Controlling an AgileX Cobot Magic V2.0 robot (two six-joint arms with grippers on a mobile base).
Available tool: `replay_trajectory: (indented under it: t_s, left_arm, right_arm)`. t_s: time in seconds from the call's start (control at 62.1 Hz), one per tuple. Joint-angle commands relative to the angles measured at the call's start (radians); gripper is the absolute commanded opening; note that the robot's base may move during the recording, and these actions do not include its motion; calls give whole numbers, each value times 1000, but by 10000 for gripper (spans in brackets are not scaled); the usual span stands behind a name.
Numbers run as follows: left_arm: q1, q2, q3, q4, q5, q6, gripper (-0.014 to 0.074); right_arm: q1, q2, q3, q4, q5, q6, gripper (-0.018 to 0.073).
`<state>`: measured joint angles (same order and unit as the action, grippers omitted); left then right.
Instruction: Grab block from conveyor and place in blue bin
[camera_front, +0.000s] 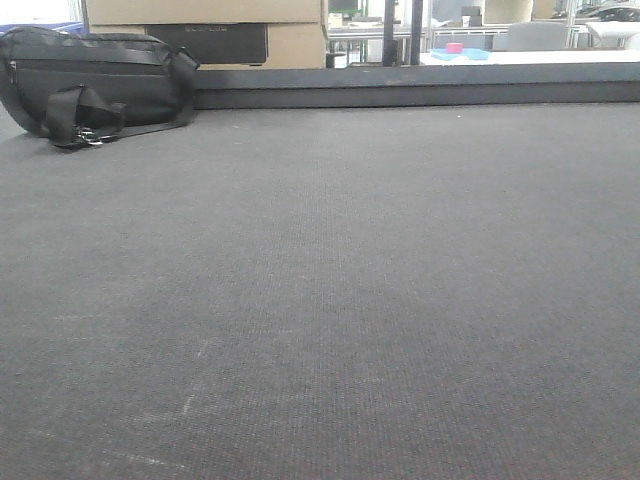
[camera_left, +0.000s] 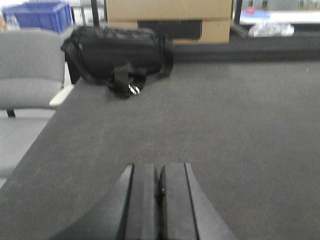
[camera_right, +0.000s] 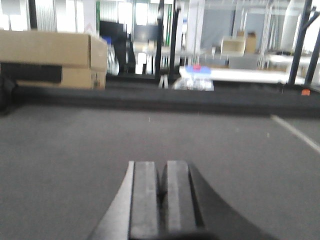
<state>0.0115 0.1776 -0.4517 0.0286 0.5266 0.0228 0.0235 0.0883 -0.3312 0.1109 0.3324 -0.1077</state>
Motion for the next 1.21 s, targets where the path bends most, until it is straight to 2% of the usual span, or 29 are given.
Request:
replay_trajectory:
  t_s: [0.0, 0.193, 0.322, 0.515, 0.628, 0.805, 0.901, 1.046, 1.191]
  left_arm:
    - [6, 115, -93, 3, 62, 0, -111]
    - [6, 482, -336, 3, 345, 0, -111]
    - [6, 683, -467, -12, 445, 0, -111]
    - [6, 893, -584, -22, 465, 0, -111]
    - [6, 983, -618, -29, 443, 0, -111]
    - [6, 1119, -670, -29, 488, 0, -111]
    - [6, 1156, -670, -29, 488, 0, -111]
    - [6, 1186, -670, -29, 495, 0, -111]
    - [6, 1186, -670, -29, 495, 0, -111]
  right_arm:
    - [0, 97, -94, -1, 120, -5, -162]
    - [0, 395, -293, 1, 413, -5, -162]
    - [0, 579, -411, 1, 553, -5, -162]
    - [0, 768, -540, 1, 667, -5, -162]
    - [0, 850, -581, 15, 673, -5, -162]
    - [0, 936, -602, 54, 668, -5, -162]
    - [0, 988, -602, 50, 697, -2, -162]
    - [0, 1106, -622, -10, 711, 84, -162]
    - [0, 1206, -670, -15, 771, 84, -161]
